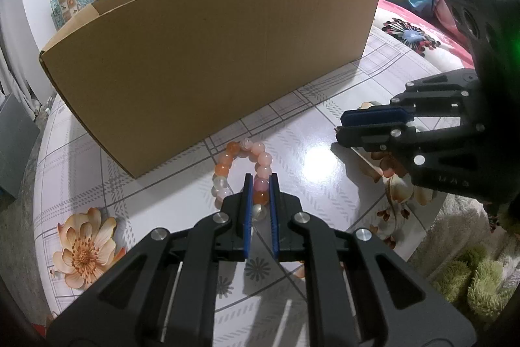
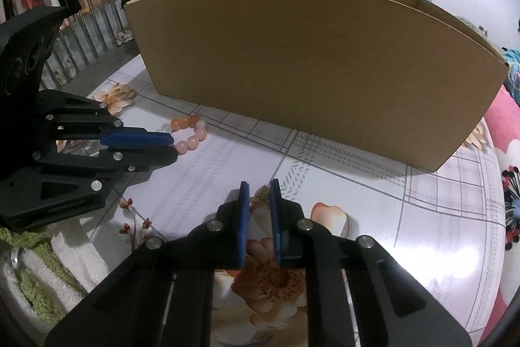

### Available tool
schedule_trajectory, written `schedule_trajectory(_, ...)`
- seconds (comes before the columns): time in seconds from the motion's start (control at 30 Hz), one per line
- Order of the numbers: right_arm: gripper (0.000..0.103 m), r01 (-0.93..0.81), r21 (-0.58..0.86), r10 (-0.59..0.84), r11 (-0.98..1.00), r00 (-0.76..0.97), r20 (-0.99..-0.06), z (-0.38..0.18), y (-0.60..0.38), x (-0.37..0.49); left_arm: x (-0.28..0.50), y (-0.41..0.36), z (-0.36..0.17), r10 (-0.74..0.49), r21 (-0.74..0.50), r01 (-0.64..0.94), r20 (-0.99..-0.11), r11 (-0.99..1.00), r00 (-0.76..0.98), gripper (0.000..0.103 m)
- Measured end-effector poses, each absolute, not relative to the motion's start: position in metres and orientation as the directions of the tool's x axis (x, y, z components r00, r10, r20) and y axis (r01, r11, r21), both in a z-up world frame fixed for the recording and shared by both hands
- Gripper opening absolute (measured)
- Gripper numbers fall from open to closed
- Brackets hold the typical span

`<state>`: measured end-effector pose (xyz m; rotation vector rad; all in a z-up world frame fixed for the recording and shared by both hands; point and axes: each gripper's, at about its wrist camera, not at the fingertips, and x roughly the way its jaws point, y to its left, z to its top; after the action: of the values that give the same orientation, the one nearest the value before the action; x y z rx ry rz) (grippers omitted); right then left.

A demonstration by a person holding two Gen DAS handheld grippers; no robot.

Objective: Organize jewelry

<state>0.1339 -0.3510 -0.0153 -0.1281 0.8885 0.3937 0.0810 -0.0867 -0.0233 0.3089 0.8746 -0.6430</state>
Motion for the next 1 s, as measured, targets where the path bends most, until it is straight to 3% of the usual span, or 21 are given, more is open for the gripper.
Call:
schedule_trajectory(0.07, 0.008, -0.384, 0.061, 0.286, 0.921, 0.563, -0.775, -0.016, -0.351, 0.134, 0.081, -0.087, -0.023, -0.393, -0.005, 0.636, -0.79, 0.772, 0.471, 0.008)
schedule_trajectory(1.0, 0.004, -0.342, 0.087, 0.273, 0.936, 0.543, -0.795, -0.008, -0.37, 0.118, 0.08, -0.085, -0.023, -0.396, -0.008, 0.634, -0.787, 0.773, 0.473, 0.008)
